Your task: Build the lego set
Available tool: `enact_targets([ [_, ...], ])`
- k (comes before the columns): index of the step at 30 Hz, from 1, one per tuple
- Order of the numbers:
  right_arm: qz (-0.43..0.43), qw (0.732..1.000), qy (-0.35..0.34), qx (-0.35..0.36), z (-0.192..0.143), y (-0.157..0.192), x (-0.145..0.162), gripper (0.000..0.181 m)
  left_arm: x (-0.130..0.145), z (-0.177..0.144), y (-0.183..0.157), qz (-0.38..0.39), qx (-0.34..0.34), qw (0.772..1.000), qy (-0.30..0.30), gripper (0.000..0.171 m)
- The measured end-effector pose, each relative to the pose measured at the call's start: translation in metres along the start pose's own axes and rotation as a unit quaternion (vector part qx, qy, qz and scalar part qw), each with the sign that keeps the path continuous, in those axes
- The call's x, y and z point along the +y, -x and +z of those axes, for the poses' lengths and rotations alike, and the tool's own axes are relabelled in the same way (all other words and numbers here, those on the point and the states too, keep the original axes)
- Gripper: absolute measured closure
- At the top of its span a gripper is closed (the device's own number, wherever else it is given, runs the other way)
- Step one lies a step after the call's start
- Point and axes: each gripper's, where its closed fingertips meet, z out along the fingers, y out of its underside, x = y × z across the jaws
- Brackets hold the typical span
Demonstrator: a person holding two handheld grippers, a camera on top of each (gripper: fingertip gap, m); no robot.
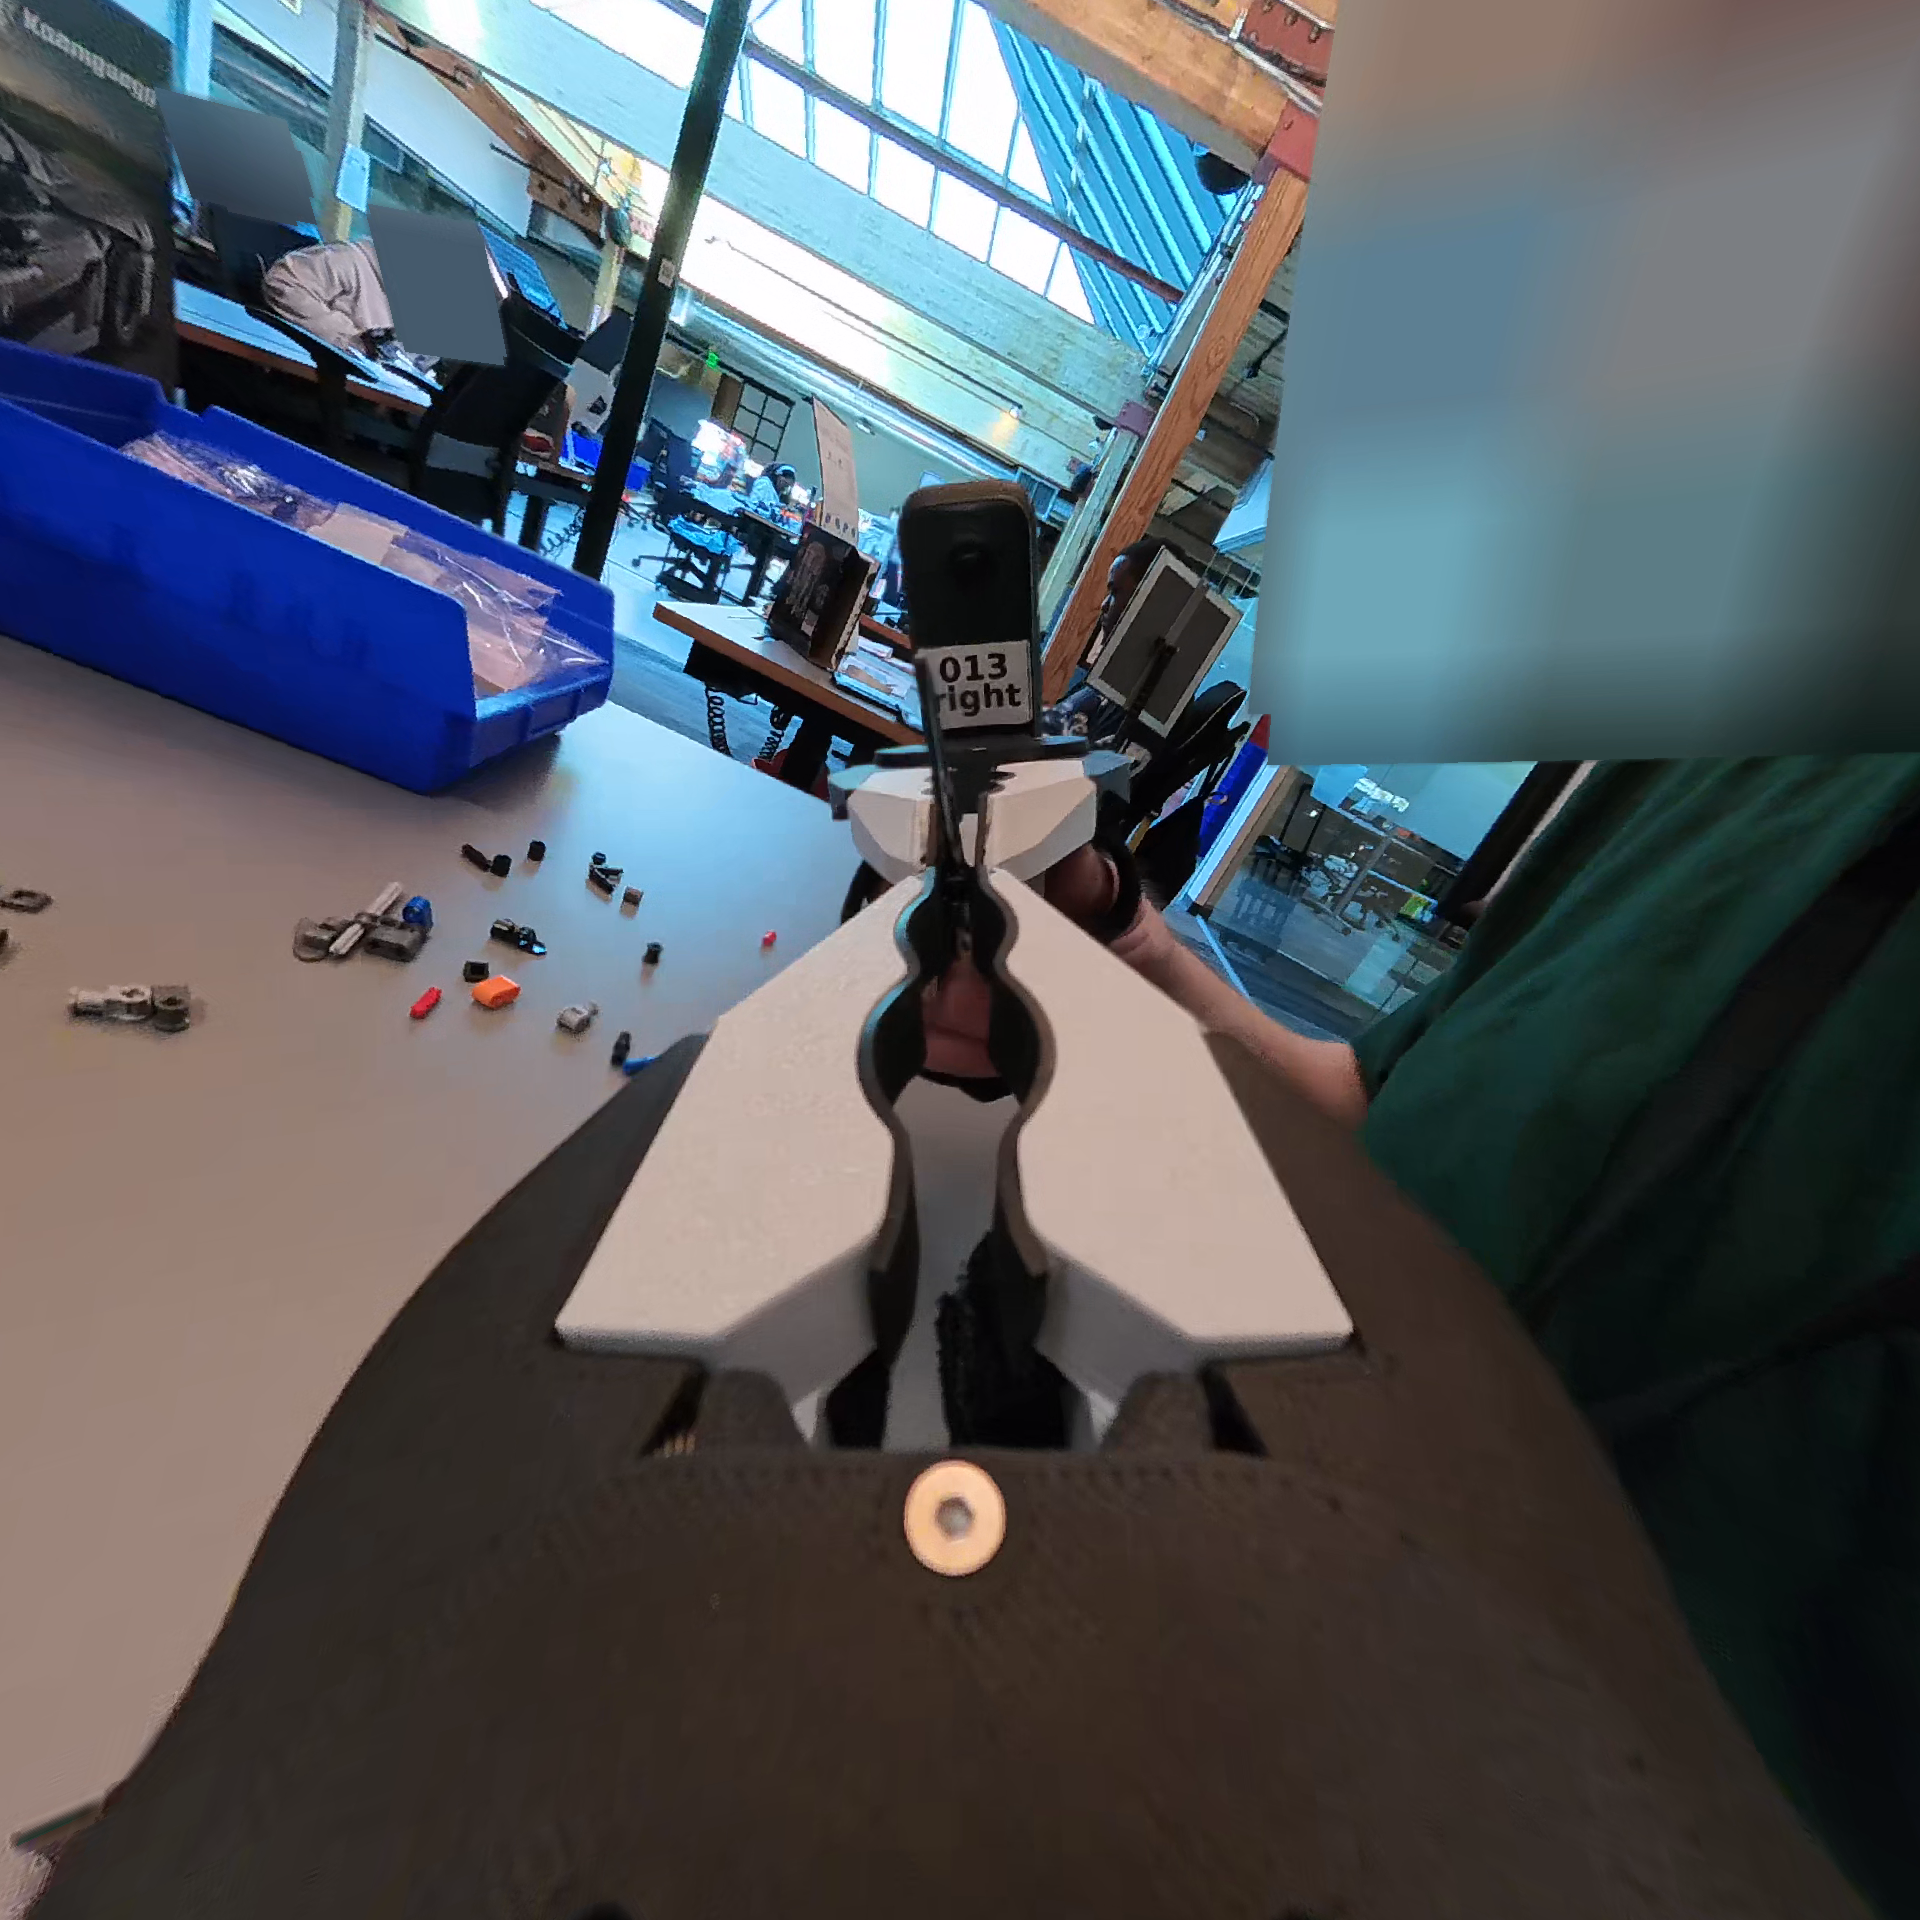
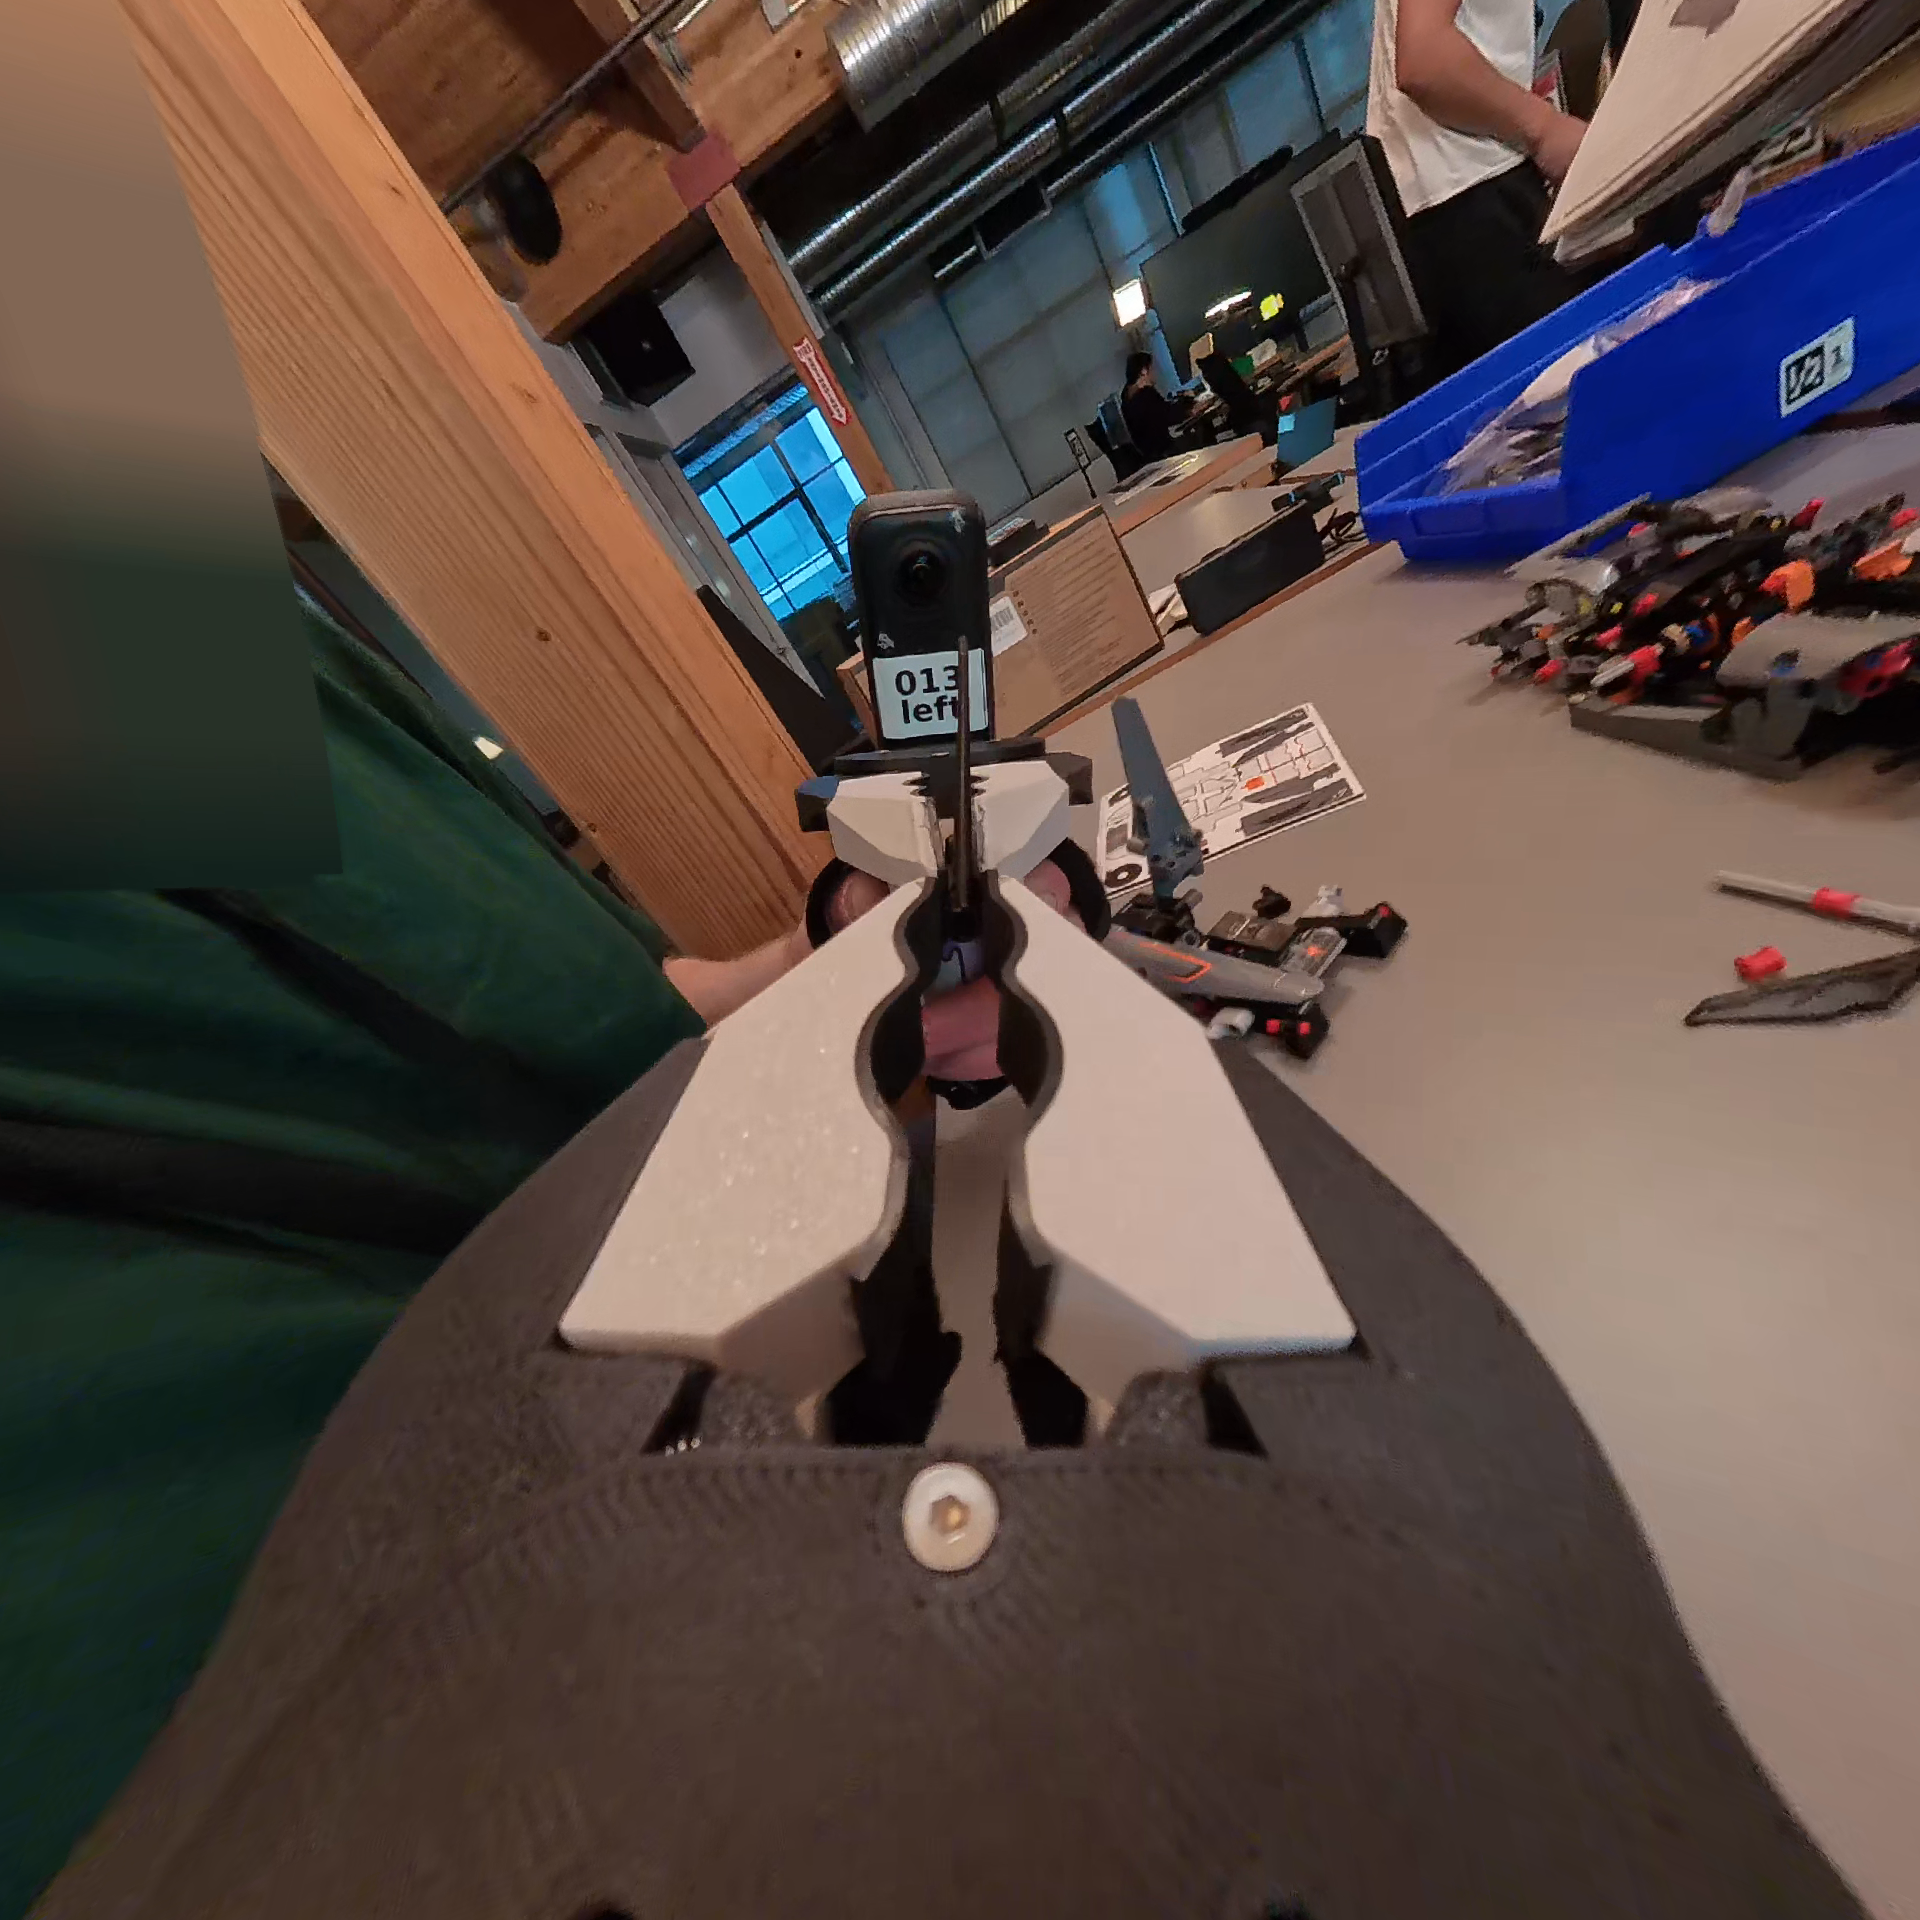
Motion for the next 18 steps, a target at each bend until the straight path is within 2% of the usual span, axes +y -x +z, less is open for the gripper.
enact_targets([
  [10,0.009,0.999,0.028,-0.018,-0.012,0.021,0.038,0.176,0.037,-0.002,-0.023,0.001,-0.015,0.999,0.030,0.169],
  [11,0.013,0.999,0.017,-0.024,-0.019,0.024,0.035,0.176,0.030,-0.005,-0.024,0.001,-0.022,1.000,0.011,0.169],
  [13,0.025,1.000,0.010,-0.003,-0.040,0.018,0.034,0.177,-0.003,-0.031,-0.012,-0.025,-0.044,0.997,-0.055,0.170],
  [15,0.003,0.998,0.057,0.035,-0.044,0.011,0.049,0.176,0.019,-0.029,-0.009,0.039,-0.087,0.995,0.033,0.169],
  [18,-0.016,0.989,0.099,0.107,-0.056,-0.017,0.055,0.176,0.041,-0.014,-0.016,0.007,-0.075,0.996,0.054,0.169],
])
